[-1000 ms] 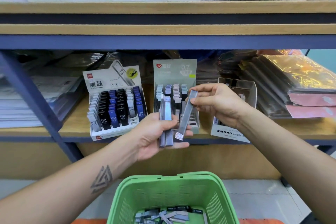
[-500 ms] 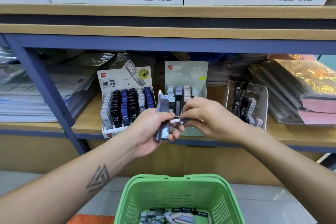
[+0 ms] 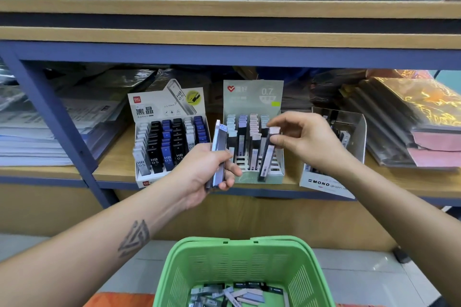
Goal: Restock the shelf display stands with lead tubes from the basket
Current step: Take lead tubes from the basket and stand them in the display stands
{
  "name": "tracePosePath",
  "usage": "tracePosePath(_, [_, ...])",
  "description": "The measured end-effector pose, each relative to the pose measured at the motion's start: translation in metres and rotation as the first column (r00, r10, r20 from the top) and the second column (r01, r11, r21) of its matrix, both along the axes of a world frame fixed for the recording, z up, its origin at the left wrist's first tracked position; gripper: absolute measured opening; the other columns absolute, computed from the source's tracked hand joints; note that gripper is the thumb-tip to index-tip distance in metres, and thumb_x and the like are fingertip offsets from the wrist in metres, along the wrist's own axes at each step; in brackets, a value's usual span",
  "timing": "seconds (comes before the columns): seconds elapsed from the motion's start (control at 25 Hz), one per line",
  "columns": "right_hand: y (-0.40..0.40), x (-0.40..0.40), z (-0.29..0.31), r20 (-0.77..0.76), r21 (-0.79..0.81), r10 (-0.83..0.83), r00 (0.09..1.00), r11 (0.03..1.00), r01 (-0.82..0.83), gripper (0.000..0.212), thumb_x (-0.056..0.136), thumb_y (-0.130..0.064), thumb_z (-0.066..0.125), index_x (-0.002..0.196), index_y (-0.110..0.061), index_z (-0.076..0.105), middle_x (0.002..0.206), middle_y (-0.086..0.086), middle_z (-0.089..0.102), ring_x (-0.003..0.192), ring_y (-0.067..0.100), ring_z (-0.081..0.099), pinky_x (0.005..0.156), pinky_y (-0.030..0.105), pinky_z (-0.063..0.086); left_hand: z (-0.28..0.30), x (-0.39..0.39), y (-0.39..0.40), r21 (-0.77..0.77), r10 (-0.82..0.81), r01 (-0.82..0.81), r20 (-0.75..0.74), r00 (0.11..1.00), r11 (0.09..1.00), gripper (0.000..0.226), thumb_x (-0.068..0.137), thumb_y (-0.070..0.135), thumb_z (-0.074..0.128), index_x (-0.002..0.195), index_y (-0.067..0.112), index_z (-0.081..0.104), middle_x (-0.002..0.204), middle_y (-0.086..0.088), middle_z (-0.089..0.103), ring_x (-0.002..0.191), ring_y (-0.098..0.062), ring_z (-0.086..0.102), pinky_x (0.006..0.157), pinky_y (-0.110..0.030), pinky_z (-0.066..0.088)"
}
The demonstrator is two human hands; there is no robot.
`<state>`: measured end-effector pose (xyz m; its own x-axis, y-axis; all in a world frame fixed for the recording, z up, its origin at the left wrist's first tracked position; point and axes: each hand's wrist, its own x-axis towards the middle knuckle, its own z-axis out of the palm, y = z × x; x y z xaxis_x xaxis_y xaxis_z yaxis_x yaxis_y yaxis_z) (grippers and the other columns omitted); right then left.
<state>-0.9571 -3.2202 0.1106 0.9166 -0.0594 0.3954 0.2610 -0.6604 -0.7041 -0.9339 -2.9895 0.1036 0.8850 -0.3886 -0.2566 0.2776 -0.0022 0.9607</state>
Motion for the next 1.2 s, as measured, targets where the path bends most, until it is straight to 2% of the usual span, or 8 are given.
tracePosePath(0.16, [0.004, -0.001, -0.001, 0.086, -0.063, -0.034, 0.996, 0.997, 0.039, 0.024, 0.086, -0.008, 0.079, 0.105, -0.021, 0.074, 0.091, -0.001, 0.073, 0.084, 0.013, 0.073, 0.087, 0.039, 0.058, -0.003, 0.003, -0.002, 0.005, 0.008, -0.008, 0.012, 1.000, 1.000, 0.007, 0.103, 0.004, 0.047, 0.096, 0.004, 0.046, 0.067, -0.021, 0.064, 0.043, -0.022, 0.051, 0.036, -0.024, 0.036])
tracePosePath(0.32, [0.014, 0.002, -0.005, 0.183, -0.081, -0.034, 0.982, 0.995, 0.050, 0.027, 0.085, -0.009, 0.080, 0.108, -0.020, 0.071, 0.091, -0.003, 0.073, 0.083, 0.013, 0.072, 0.084, 0.039, 0.059, -0.004, 0.005, -0.007, 0.011, 0.000, 0.000, 0.005, 1.000, 1.000, 0.006, 0.103, 0.004, 0.048, 0.098, 0.005, 0.045, 0.069, -0.022, 0.064, 0.044, -0.022, 0.051, 0.038, -0.023, 0.036])
tracePosePath(0.52, [-0.006, 0.012, 0.012, 0.123, -0.028, -0.127, 0.984, 0.991, 0.131, 0.022, 0.082, -0.010, 0.082, 0.097, -0.019, 0.069, 0.089, -0.004, 0.070, 0.082, 0.015, 0.070, 0.082, 0.041, 0.059, -0.004, 0.006, -0.006, 0.006, 0.001, -0.001, 0.002, 1.000, 1.000, 0.006, 0.103, 0.005, 0.048, 0.098, 0.005, 0.045, 0.068, -0.021, 0.065, 0.044, -0.022, 0.050, 0.038, -0.023, 0.035])
tracePosePath(0.72, [-0.017, 0.028, 0.012, 0.134, -0.068, -0.201, 0.970, 0.975, 0.211, 0.019, 0.088, -0.006, 0.075, 0.101, -0.018, 0.067, 0.091, -0.004, 0.067, 0.082, 0.017, 0.069, 0.081, 0.044, 0.060, -0.002, 0.007, -0.013, -0.001, -0.010, 0.010, 0.005, 1.000, 1.000, 0.004, 0.103, 0.005, 0.048, 0.100, 0.004, 0.045, 0.067, -0.020, 0.065, 0.043, -0.021, 0.051, 0.037, -0.023, 0.036])
tracePosePath(1.04, [-0.020, 0.048, 0.013, 0.187, -0.230, -0.245, 0.951, 0.931, 0.285, 0.016, 0.090, -0.011, 0.073, 0.105, -0.014, 0.068, 0.095, -0.003, 0.065, 0.087, 0.017, 0.064, 0.079, 0.030, 0.052, 0.010, 0.020, -0.020, -0.088, 0.018, -0.020, -0.018, 1.000, 0.996, 0.006, 0.100, 0.007, 0.050, 0.104, 0.002, 0.050, 0.069, -0.021, 0.064, 0.046, -0.022, 0.052, 0.036, -0.023, 0.037])
tracePosePath(1.2, [-0.019, 0.054, 0.010, 0.115, -0.224, -0.203, 0.972, 0.948, 0.225, 0.017, 0.088, -0.008, 0.074, 0.103, -0.014, 0.068, 0.095, -0.001, 0.064, 0.088, 0.019, 0.063, 0.077, 0.029, 0.049, 0.012, 0.024, -0.019, -0.108, 0.024, -0.030, -0.052, 0.998, 0.994, 0.012, 0.100, 0.010, 0.047, 0.106, 0.002, 0.053, 0.069, -0.019, 0.063, 0.048, -0.021, 0.051, 0.037, -0.022, 0.037])
